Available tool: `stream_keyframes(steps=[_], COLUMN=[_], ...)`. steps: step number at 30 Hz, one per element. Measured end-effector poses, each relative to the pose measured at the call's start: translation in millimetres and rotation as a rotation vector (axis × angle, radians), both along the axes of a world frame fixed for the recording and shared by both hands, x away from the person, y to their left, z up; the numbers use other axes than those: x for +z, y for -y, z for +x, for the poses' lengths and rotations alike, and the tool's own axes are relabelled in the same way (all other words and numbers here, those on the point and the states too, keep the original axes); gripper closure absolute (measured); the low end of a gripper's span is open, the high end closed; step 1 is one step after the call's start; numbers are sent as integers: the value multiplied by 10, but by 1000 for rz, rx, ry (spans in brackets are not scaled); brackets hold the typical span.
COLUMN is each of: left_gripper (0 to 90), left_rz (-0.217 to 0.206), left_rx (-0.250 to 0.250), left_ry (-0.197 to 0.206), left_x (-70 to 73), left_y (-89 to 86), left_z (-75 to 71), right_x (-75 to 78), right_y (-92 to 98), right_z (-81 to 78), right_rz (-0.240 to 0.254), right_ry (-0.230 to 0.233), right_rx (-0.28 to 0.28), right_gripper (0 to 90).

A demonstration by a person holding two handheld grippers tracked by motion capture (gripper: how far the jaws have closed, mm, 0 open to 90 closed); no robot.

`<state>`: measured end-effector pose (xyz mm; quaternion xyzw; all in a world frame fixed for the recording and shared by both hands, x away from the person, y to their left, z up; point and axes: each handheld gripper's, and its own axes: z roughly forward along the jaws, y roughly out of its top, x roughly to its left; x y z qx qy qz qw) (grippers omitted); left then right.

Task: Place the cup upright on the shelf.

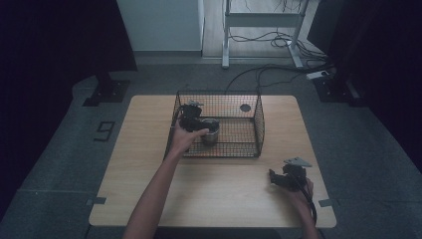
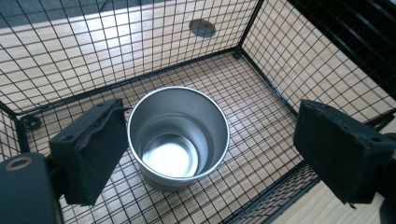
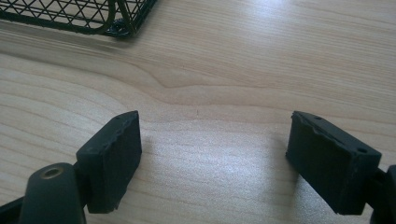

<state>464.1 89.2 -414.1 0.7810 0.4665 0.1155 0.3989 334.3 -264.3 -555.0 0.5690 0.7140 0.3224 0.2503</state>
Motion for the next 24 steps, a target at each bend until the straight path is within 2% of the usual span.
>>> stream_keyframes(steps=[9, 24], left_gripper=[130, 136], left_rz=[-42, -48], left_rx=[-14, -61], left_ry=[32, 97], left_x=[39, 8], left_y=[-150, -539], left_z=[-139, -659], right_x=[1, 0], right_y=[1, 4], right_z=[0, 7], right_rz=[1, 1], right_ry=[0, 0], right_rx=[-1, -2], right_gripper=[173, 174])
